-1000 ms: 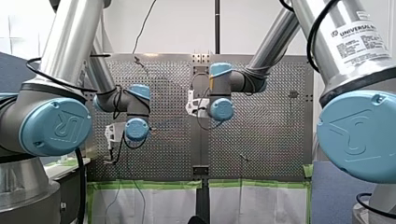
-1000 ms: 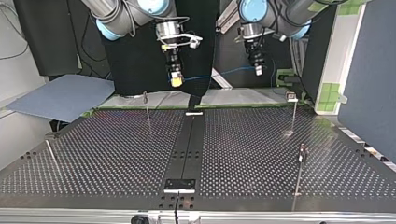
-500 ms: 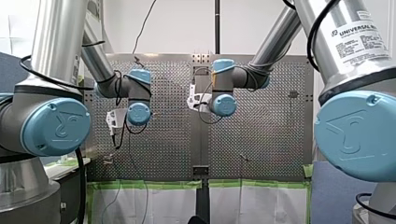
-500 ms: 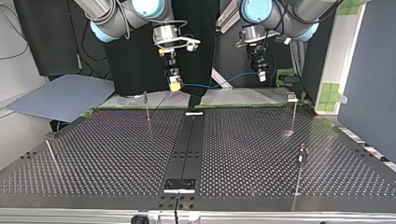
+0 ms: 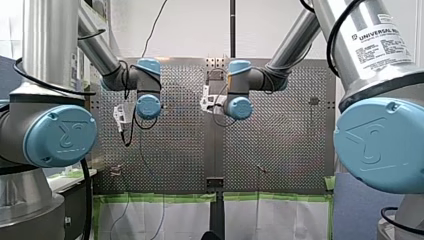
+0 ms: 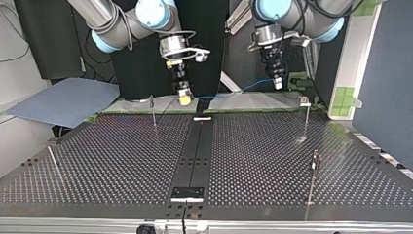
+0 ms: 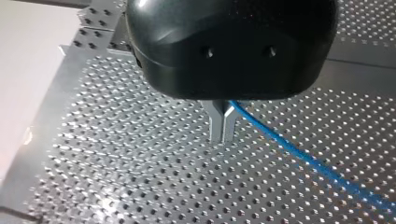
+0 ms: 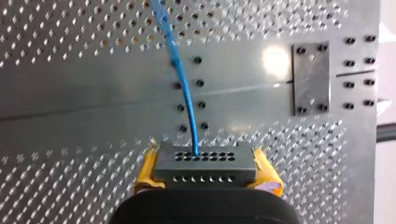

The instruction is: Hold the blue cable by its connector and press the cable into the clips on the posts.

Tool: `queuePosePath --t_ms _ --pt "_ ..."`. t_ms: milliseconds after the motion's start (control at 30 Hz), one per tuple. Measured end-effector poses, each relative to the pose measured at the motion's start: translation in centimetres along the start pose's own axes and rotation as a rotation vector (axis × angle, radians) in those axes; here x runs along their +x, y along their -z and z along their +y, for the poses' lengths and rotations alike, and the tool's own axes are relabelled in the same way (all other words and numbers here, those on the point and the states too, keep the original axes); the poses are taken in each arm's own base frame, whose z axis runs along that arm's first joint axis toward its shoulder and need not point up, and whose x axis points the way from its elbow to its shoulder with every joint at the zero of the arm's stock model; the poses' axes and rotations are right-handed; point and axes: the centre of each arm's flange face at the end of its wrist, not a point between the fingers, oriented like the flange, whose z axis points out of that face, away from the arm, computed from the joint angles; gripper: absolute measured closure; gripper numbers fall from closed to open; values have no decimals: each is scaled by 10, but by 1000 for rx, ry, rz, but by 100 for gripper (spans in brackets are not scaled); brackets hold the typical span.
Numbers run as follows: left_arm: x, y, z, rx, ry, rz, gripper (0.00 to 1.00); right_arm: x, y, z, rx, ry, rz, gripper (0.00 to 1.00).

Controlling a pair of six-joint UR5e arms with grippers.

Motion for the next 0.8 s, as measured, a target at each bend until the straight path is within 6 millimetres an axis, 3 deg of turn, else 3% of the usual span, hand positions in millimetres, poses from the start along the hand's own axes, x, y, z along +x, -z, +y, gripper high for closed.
queuePosePath --t_ms 233,800 --pt "-31 1 -5 5 28 -32 98 17 -14 -15 47 -5 15 100" --pt "-137 2 -22 21 157 -158 98 46 -30 -44 118 -10 36 100"
